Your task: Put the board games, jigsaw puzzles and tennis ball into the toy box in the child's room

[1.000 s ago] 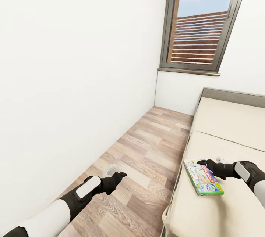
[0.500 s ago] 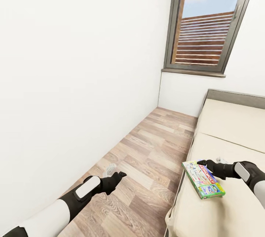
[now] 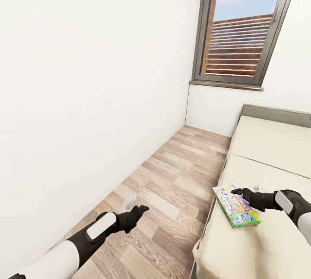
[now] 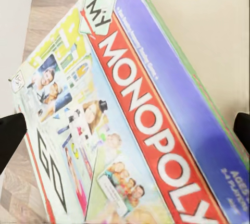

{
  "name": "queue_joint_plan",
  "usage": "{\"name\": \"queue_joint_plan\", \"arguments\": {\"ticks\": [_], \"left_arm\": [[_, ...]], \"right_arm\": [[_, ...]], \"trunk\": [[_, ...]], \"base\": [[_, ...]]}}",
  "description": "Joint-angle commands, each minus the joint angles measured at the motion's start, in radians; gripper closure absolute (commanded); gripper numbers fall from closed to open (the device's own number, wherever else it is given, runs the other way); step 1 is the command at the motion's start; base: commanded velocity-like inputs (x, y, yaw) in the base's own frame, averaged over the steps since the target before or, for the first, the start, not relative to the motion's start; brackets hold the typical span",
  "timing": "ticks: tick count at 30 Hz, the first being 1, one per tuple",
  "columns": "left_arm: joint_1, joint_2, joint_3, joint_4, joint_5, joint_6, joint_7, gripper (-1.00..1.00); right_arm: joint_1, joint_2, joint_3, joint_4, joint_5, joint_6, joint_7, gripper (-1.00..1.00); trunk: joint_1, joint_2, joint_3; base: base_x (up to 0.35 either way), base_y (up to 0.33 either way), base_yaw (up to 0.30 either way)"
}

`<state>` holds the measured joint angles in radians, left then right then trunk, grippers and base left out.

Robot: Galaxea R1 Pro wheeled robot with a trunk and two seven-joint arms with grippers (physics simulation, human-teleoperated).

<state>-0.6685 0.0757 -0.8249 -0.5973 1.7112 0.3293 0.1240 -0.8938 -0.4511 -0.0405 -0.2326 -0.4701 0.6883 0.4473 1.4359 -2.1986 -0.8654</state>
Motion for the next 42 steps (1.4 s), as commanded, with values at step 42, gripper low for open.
{"name": "queue_joint_plan", "arguments": {"ticks": [42], "left_arm": [[0.008, 0.000, -0.014, -0.003, 0.007, -0.009, 0.012, -1.00]], "right_arm": [[0.001, 0.000, -0.004, -0.001, 0.002, 0.007, 0.002, -1.00]], "trunk": [[-0.001, -0.001, 0.006]], "base": [[-0.024, 0.003, 0.044]]}}
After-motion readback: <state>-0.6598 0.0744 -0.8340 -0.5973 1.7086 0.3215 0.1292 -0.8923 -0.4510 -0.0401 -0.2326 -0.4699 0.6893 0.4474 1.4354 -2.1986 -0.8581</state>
